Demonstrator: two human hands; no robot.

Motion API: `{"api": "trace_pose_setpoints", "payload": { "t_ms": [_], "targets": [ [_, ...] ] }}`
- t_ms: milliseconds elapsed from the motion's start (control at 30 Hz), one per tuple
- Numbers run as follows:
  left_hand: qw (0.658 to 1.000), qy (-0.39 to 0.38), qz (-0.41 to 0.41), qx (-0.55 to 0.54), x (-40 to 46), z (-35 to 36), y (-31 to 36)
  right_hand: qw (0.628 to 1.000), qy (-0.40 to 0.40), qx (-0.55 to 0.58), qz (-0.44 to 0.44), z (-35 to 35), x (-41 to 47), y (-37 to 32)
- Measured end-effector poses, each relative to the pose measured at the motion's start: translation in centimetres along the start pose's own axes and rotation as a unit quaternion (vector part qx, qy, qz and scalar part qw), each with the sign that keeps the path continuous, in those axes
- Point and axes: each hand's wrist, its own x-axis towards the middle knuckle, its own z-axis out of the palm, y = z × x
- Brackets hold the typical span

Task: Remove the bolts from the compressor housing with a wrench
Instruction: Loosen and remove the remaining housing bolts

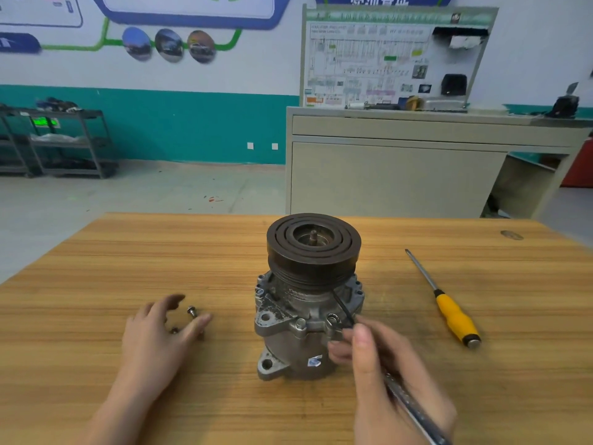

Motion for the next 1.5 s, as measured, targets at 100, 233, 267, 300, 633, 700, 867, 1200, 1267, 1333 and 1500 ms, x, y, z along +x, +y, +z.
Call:
{"api": "trace_pose_setpoints", "payload": {
  "t_ms": [100,233,267,300,633,700,867,1200,1267,1333,1500],
  "targets": [
    [0.972,-0.113,0.156,-0.135,-1.1,-1.2,3.5,0.999,-0.021,-0.042,-0.004,0.3,-1.0,-0.1],
    [0.926,-0.239,0.197,-0.215,-1.2,-0.3,7.4,0.999,0.007,-0.047,0.021,0.6,-1.4,-0.2],
    [0.917,-0.259,0.193,-0.233,-1.3,0.0,8.2,0.999,0.01,-0.042,0.025,0.6,-1.3,-0.3],
    [0.909,-0.273,0.187,-0.253,-1.4,0.2,8.9,0.998,0.009,-0.047,0.026,0.5,-1.2,-0.4],
    [0.915,-0.206,0.121,-0.324,-3.4,1.7,10.1,0.921,0.01,0.194,0.338,-1.6,5.5,3.3],
    [0.919,-0.193,0.121,-0.322,-3.6,1.8,10.2,0.859,-0.068,0.239,0.447,-1.1,8.1,4.8],
    [0.933,-0.163,0.105,-0.305,-4.3,2.0,10.3,0.765,-0.216,0.299,0.529,-0.2,11.5,5.7],
    [0.973,0.084,0.056,-0.205,-9.2,5.8,13.9,0.944,-0.064,0.236,0.221,-3.6,6.8,3.4],
    [0.98,0.069,0.046,-0.179,-10.3,6.3,15.4,0.964,-0.032,0.188,0.186,-3.1,5.6,3.6],
    [0.989,0.031,0.047,-0.137,-11.0,6.6,15.4,0.974,-0.001,0.159,0.159,-2.7,5.0,3.7],
    [0.971,-0.027,0.097,-0.217,-8.8,5.0,11.7,0.992,-0.003,0.081,0.092,-1.9,4.4,2.9]
  ]
}}
